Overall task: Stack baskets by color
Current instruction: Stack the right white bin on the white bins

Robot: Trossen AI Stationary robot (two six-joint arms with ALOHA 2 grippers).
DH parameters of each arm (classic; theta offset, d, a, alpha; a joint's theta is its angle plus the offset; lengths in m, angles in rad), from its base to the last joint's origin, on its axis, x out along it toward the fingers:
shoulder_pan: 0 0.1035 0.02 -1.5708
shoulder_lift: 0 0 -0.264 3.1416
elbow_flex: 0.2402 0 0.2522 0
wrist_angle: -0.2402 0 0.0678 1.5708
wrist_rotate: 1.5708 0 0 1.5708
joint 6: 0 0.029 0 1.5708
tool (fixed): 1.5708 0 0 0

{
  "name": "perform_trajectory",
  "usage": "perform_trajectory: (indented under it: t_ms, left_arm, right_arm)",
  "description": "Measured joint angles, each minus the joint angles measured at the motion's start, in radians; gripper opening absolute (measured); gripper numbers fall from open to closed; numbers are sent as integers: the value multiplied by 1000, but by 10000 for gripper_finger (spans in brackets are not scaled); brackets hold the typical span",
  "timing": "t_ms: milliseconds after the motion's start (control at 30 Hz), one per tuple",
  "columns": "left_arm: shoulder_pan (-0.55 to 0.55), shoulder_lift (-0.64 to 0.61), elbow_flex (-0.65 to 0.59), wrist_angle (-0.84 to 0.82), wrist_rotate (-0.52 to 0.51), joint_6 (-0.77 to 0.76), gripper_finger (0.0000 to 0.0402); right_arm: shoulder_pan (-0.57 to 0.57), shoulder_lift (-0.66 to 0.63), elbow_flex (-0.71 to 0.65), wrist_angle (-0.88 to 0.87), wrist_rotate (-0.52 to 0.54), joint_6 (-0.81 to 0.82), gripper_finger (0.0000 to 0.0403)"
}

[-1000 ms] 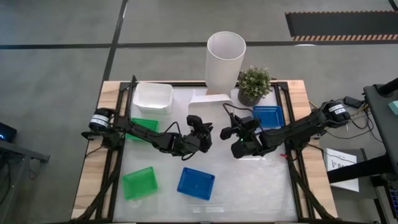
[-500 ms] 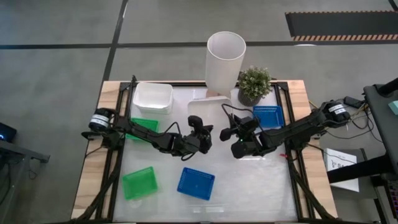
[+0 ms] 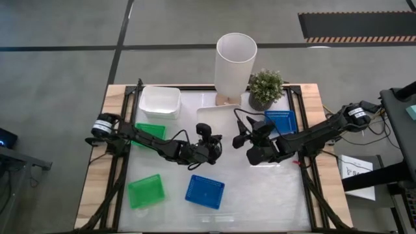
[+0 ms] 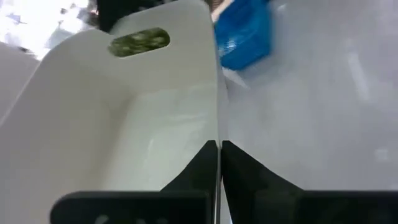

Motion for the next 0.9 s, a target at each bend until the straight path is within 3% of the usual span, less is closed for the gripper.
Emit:
perform_trajectory:
  t_ms: [233, 433, 567, 900]
  left_arm:
    - [-1, -129, -3, -280, 277, -191, 0]
    - [10, -301, -8, -592, 427, -203, 0]
    - [48, -427, -38, -744, 441, -196, 0]
    - [273, -772, -191, -804, 501, -109, 0]
  right_arm:
    - [39, -79, 0, -6, -88, -106, 235]
    - [113, -136, 0, -9, -116, -172, 239]
    - [171, -168, 0, -19, -115, -199, 235]
    - [273, -191, 0, -37, -97, -222, 231]
